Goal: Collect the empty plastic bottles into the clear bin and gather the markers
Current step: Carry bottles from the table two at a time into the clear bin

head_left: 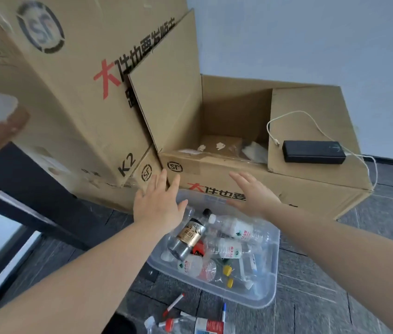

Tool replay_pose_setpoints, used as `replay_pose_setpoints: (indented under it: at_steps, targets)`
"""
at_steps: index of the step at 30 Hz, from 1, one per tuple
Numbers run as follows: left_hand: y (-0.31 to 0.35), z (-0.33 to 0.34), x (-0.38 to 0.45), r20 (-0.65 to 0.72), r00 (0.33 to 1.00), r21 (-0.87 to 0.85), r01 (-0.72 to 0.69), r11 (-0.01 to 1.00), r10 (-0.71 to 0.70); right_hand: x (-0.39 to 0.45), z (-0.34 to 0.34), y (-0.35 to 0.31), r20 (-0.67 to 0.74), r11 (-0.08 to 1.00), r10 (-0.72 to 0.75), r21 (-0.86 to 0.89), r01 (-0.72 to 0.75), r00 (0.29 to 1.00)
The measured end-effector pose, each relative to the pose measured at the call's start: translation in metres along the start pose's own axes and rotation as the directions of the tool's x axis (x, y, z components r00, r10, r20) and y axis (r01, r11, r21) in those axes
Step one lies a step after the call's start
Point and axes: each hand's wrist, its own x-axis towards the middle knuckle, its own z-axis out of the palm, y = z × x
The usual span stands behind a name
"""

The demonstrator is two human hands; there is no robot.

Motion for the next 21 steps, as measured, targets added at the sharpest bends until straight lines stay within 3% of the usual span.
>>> replay_pose_setpoints:
  at_steps: [7,13,21]
  targets:
    - [0.015,-0.079,-0.025,-0.26,0.963,0.097,-0.042,0.994,0.066,-0.024,-0.077,-0.03,-0.129,0.983,-0.156,-0.112,0.142,0.979]
    - [0.018,-0.152,-0.065,-0.368,0.929,0.113,0.002,0.994,0.04,-0.058,-0.147,-0.065,-0.258,0.964,-0.252,-0.148,0.22,0.933]
    - [-0.015,-0.233,-0.142,-0.603,0.798,0.123,0.114,0.986,-0.017,-0.109,-0.219,-0.154,-0.382,0.918,-0.391,-0.218,0.33,0.837]
